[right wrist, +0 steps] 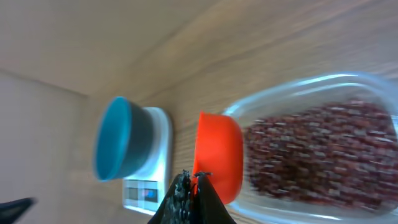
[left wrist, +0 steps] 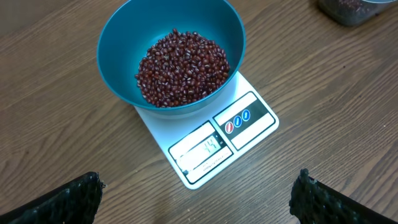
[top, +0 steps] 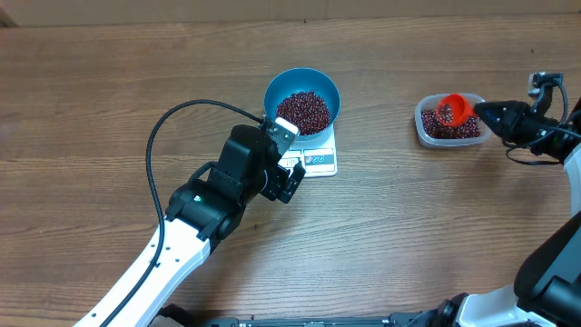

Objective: Scoop item into bowl and weigh 150g on scale
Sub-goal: 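Carry the filled scoop left over the teal bowl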

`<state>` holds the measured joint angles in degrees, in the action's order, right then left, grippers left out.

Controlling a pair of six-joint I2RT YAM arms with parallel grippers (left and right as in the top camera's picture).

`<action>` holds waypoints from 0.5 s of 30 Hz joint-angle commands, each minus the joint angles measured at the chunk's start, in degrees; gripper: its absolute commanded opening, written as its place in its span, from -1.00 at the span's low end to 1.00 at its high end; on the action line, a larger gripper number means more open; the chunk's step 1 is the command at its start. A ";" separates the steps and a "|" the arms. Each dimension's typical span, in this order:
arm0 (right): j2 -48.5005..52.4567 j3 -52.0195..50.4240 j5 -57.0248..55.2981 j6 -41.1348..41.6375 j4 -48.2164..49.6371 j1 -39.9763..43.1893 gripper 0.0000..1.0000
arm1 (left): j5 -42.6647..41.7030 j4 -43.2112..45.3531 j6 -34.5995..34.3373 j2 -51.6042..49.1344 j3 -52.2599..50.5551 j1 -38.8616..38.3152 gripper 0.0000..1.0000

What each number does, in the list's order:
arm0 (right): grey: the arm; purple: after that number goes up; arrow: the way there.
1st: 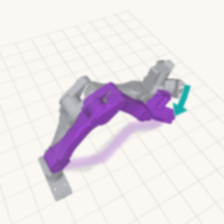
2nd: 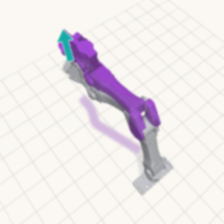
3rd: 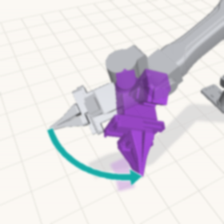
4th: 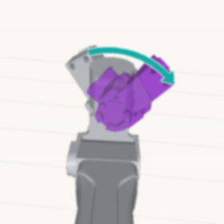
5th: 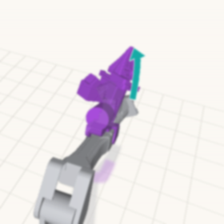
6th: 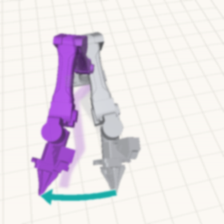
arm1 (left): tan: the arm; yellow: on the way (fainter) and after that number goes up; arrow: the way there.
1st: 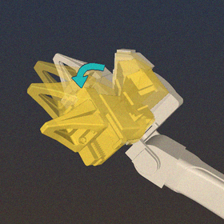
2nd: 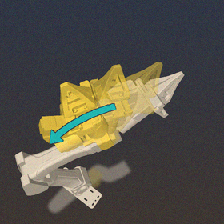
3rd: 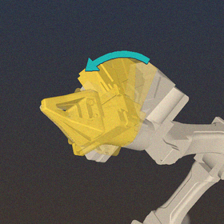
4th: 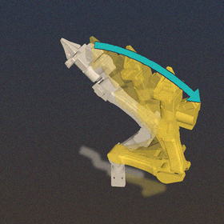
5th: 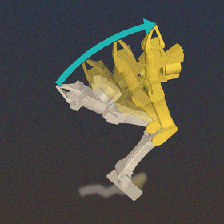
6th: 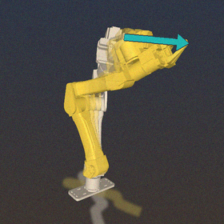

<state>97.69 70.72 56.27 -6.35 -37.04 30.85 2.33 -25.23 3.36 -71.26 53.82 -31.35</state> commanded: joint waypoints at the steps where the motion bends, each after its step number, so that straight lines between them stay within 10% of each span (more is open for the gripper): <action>1: -1.31 2.12 10.23 1.73 0.28 -1.81 -0.93 | -0.42 0.24 0.76 0.02 1.66 0.22 0.99; 15: -1.31 2.12 9.68 3.61 9.01 -22.43 -0.93 | -0.44 0.22 0.76 0.02 1.66 0.22 0.99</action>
<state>97.69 70.72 65.69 -2.92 -29.95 12.71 2.33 -25.23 3.36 -71.26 53.82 -31.35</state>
